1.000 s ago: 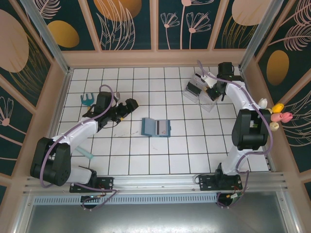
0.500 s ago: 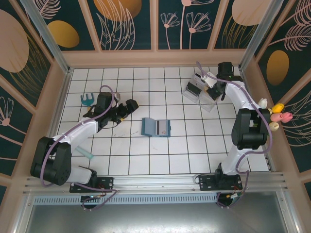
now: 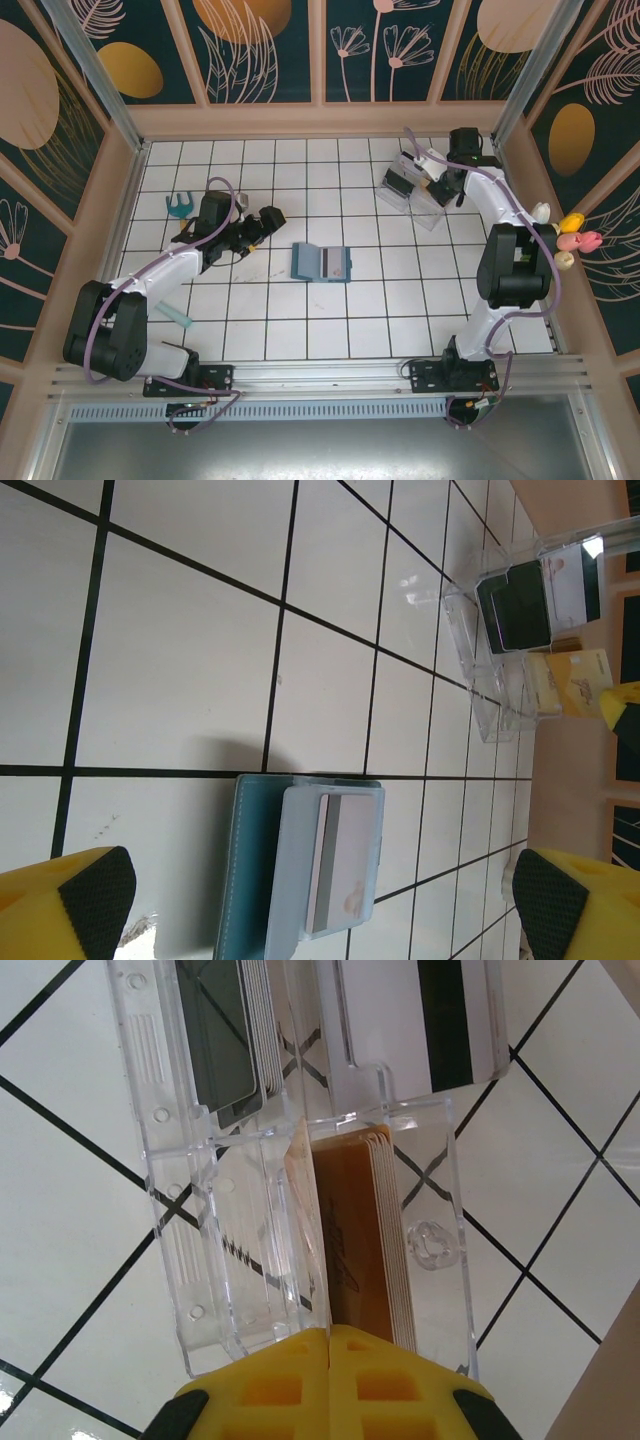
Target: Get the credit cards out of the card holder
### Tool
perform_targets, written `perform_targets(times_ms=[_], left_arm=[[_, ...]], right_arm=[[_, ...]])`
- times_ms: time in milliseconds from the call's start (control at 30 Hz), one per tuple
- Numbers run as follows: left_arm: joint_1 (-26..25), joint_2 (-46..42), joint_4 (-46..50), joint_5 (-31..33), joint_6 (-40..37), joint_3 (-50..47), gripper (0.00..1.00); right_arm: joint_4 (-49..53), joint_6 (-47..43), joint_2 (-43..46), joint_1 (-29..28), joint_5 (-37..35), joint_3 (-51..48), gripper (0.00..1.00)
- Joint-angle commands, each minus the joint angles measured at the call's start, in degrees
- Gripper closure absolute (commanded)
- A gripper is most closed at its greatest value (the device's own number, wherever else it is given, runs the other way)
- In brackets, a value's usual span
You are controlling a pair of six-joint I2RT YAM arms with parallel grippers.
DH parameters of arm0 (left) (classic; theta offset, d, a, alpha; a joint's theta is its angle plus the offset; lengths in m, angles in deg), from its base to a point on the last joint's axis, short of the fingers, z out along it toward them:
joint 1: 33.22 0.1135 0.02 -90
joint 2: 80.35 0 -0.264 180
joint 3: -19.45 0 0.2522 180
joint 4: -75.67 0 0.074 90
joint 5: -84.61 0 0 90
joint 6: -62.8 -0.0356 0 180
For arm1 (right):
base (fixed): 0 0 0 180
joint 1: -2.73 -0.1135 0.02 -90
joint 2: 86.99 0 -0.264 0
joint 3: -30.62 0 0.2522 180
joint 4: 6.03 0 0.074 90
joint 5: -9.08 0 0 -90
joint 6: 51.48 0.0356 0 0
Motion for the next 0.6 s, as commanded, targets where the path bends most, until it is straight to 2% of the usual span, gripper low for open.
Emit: perform_targets(times_ms=[0, 367, 567], left_arm=[[0.44, 0.68, -1.41, -1.26, -0.36, -0.66, 0.02], [0.36, 1.51, -2.04, -1.92, -0.01, -0.75, 0.02], [0.40, 1.75, -2.04, -2.15, -0.04, -0.75, 0.01]], right_arm=[[0.33, -1.51, 3.18, 1.08, -1.00, -0.81, 1.00], [0.11, -1.00, 1.70, 1.14, 1.45, -0.54, 1.00], [-0.24, -1.23, -0.41, 1.13, 2.77, -0.21, 0.97]])
